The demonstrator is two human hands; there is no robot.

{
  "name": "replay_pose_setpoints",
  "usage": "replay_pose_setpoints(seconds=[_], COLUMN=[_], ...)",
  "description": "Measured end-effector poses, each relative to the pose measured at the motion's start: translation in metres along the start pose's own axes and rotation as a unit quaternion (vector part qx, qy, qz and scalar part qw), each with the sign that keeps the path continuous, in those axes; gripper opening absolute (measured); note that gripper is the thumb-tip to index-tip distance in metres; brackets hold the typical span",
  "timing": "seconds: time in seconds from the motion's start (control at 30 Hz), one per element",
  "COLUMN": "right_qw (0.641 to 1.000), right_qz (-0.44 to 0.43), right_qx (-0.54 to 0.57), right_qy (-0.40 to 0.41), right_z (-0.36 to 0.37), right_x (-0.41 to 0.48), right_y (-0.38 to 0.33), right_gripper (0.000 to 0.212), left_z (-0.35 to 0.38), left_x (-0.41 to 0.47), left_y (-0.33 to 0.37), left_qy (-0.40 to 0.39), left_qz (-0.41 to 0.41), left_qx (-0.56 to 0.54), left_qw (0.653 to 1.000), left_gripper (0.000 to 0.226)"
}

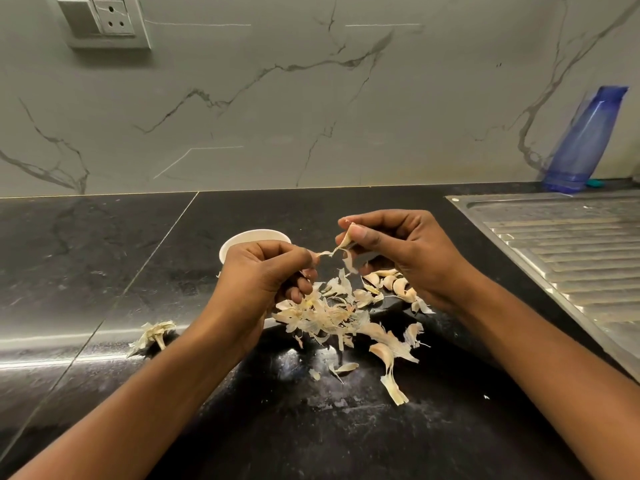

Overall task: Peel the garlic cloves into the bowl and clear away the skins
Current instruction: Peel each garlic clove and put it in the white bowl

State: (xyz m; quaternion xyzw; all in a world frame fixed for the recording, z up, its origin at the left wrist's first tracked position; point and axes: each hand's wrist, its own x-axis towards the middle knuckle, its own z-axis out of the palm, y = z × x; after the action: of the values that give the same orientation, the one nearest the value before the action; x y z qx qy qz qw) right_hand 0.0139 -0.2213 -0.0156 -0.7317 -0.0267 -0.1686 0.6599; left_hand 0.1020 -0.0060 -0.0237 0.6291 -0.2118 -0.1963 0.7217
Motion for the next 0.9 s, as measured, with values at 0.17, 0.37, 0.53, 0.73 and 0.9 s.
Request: replay_pose_setpoints(seconds=[0.17,0.37,0.53,0.73,0.9], right_qw=[0.999,0.994,0.986,0.973,0.967], right_qz=[-0.022,-0.030,-0.048,-0.087,-0.111], right_qx=[-0.034,-0.085,-0.137,-0.196,-0.210], right_qy=[-0.028,-0.061,-0.082,-0.082,-0.092], right_z=[0.0039,0.0037,0.0042,0.0029,0.0016], right_x=[-0.0002,-0.0014,-0.0013,-0.0002,0.0000], right_y=[0.0031,0.0033,0.0026,0.0038,0.0073], right_gripper=[0.031,0.038,0.022,0.018,0.019], left_z=[-0.0017,-0.0005,0.0015,0.0007,0.0000], left_x=[-0.0009,-0.0028,-0.0041,-0.0027,0.0000], left_y=[-0.0003,-0.0006,-0.0009,-0.0007,-0.0023], left_qy=[0.010,0.001,-0.012,-0.019,-0.028], left_qz=[0.035,0.071,0.082,0.070,0.044], left_qx=[-0.009,0.018,0.062,0.073,0.085], left_qw=[0.999,0.997,0.995,0.995,0.995], left_gripper=[0.012,0.013,0.008,0.006,0.013])
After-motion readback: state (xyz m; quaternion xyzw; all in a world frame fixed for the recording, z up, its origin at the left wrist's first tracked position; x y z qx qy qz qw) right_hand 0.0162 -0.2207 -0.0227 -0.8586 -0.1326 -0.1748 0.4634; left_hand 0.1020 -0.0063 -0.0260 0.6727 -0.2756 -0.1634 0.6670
